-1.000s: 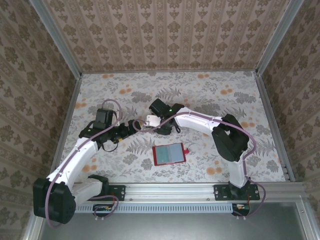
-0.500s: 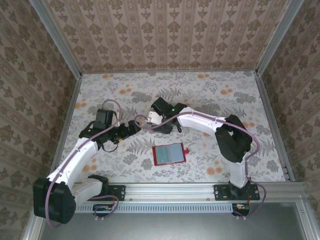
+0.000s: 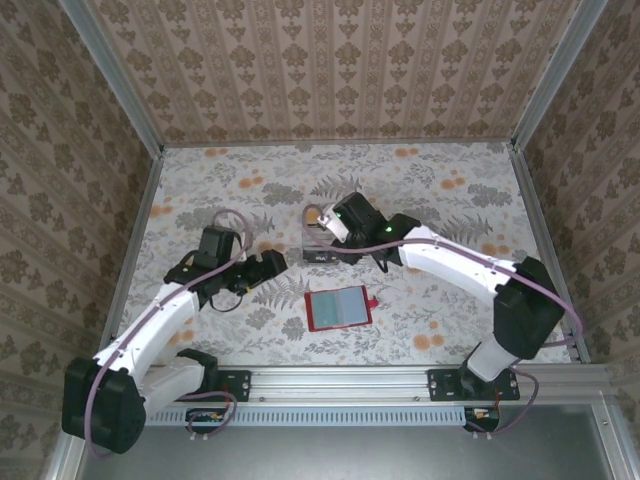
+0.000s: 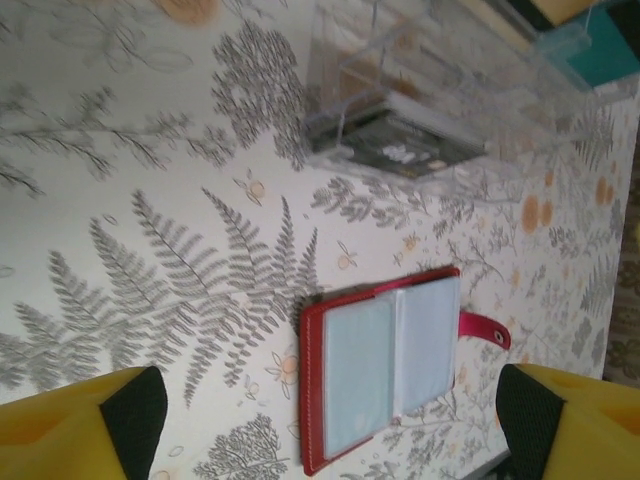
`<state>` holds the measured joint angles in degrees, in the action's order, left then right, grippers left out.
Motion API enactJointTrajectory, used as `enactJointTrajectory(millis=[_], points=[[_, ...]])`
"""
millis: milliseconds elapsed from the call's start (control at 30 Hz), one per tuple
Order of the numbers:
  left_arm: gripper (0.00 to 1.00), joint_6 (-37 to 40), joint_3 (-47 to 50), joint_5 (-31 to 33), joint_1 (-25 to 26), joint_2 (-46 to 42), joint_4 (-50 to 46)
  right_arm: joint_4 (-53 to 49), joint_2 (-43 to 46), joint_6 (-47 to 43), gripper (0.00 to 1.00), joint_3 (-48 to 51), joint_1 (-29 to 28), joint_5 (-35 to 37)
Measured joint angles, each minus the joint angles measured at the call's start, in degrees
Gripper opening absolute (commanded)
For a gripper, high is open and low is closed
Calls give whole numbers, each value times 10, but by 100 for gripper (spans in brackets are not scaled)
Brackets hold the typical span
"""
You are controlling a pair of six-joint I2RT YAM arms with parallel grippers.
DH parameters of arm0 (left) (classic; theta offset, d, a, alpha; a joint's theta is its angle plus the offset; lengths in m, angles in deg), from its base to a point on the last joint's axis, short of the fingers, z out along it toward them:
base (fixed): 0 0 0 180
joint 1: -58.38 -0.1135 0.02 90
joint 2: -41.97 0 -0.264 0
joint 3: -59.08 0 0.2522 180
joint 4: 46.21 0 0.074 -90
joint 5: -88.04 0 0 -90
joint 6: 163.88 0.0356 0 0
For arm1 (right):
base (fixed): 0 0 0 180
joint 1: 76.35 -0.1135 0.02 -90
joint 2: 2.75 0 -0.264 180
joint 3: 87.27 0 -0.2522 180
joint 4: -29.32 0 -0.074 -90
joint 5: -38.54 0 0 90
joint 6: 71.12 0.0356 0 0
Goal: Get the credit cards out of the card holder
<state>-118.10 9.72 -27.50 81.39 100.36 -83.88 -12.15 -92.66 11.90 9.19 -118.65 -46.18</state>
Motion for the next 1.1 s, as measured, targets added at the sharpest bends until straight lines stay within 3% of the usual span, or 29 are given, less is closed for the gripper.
enactJointTrajectory(millis=[233,533,1100], points=[[70,-62,37,25,106,7,47,4,47,165,17,75,7,-68],[55,-124,57,56,193,65,123,28,75,305,19,223,7,-127],[47,-141,57,58,232,172,199,115,73,379,17,292,-6,-135]])
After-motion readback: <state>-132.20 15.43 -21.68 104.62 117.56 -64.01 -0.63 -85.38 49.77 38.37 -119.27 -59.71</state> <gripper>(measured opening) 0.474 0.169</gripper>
